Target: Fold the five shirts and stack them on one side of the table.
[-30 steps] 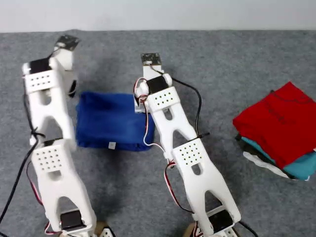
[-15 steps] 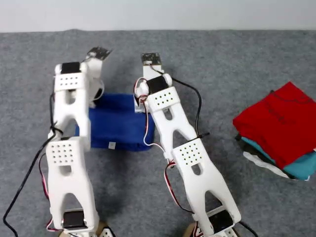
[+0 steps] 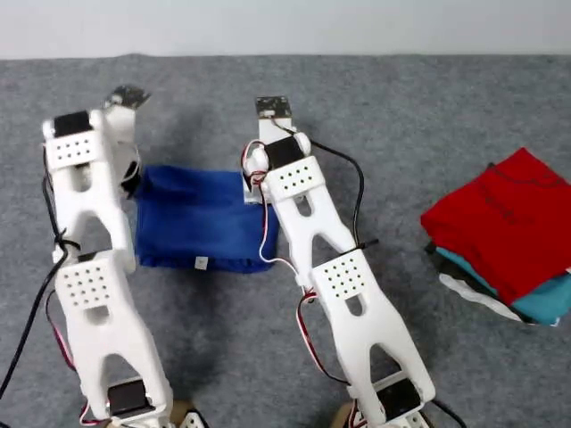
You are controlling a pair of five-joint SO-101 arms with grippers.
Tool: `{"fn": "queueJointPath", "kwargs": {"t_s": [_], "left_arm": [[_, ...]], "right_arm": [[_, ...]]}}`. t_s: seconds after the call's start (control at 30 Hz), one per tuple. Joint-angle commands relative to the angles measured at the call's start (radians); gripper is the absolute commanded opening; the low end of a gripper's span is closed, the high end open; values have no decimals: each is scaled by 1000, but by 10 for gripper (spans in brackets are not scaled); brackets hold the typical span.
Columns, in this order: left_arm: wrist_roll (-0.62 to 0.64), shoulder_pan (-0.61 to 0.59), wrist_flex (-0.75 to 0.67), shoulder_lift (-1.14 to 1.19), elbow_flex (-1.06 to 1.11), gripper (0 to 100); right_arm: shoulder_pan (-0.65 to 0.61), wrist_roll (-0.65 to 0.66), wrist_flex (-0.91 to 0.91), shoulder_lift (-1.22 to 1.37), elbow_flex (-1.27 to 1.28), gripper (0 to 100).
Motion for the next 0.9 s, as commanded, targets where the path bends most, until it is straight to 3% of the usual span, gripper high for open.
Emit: {"fn": "queueJointPath", "kwargs": {"t_s": [0.0, 0.2, 0.47, 0.7, 0.87], "left_arm": [[-8, 26, 18, -173, -18, 6], [-6, 63, 44, -336, 65, 6], [-8, 135, 35, -566, 513, 6], [-8, 167, -100, -674, 865, 6], [-15, 130, -301, -674, 1124, 6]], "right_arm": [[2, 5, 39, -127, -49, 9], [8, 26, 61, -234, -41, 9], [-12, 68, 67, -317, -17, 9], [1, 63, 64, -458, 244, 9], [50, 63, 61, -486, 316, 9]]}}
